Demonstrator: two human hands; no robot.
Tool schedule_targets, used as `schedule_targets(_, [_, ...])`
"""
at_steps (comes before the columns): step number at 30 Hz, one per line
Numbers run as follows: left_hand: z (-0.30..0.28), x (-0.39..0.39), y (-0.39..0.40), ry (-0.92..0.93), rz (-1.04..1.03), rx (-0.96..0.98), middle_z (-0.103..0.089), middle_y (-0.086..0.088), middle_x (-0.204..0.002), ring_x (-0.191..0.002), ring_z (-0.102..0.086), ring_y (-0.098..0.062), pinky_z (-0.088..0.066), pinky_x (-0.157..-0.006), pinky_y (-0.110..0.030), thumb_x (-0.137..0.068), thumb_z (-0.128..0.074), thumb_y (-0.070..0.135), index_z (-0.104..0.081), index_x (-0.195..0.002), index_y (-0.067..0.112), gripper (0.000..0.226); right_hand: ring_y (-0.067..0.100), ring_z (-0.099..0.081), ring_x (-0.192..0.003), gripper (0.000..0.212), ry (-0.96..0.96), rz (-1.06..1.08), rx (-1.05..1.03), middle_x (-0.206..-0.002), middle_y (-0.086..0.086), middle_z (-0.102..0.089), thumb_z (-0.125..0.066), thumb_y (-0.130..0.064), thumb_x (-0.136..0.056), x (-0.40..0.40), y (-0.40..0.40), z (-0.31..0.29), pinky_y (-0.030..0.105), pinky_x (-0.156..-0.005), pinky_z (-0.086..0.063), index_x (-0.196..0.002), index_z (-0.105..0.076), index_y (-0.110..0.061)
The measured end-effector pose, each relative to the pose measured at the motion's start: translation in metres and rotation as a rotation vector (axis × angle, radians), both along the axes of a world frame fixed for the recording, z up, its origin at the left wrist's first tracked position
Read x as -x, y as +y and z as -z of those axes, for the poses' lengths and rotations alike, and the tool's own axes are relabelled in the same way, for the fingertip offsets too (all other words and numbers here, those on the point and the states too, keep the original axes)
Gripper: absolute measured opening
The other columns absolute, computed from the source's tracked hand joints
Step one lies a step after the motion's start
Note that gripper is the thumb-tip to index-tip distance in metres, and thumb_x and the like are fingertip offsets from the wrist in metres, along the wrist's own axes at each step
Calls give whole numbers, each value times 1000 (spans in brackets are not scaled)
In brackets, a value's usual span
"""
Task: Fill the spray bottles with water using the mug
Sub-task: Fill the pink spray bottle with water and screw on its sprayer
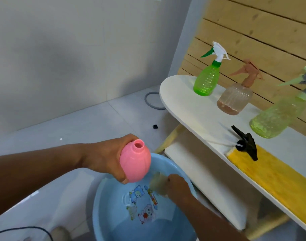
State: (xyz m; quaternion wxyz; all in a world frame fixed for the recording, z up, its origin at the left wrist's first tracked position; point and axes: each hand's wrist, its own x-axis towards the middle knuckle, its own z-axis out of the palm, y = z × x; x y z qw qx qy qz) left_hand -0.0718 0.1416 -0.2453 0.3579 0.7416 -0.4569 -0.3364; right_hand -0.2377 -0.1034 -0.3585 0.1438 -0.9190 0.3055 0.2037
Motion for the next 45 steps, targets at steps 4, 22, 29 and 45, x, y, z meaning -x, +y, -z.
schedule_targets(4, [4, -5, 1, -30, -28, 8, -57, 22, -133, -125, -58, -5, -59, -98, -38, -60, -102, 28, -44, -137, 45, 98, 22, -56, -130, 34, 51, -105, 61, -139, 5, -59, -39, -15, -107, 3, 3, 31, 29, -106, -40, -134, -59, -11])
schedule_targets(22, [5, -20, 15, -35, -73, 38, -58, 20, -133, -126, -58, -8, -59, -96, -35, -60, -102, 28, -46, -139, 42, 98, 14, -46, -51, 30, -343, 464, -580, -65, 6, -55, -60, -21, -95, -7, 21, 28, 25, -51, -41, -67, -59, -12])
schedule_targets(29, [1, -23, 28, -90, -92, -7, -61, 17, -128, -117, -62, -4, -60, -85, -26, -54, -102, 25, -47, -135, 41, 99, 13, -30, -48, 21, -476, 484, -706, -65, 3, -39, -68, -19, -80, -8, 15, -57, 23, -46, -28, -70, -50, -16])
schedule_targets(45, [-14, -2, 13, -128, -38, -74, -61, 17, -125, -112, -64, -3, -61, -87, -29, -52, -102, 34, -43, -133, 45, 100, 6, -31, -43, 26, -801, 342, -672, -54, -8, -46, -74, -29, -90, 22, 13, -230, 19, -43, -28, -75, -61, -12])
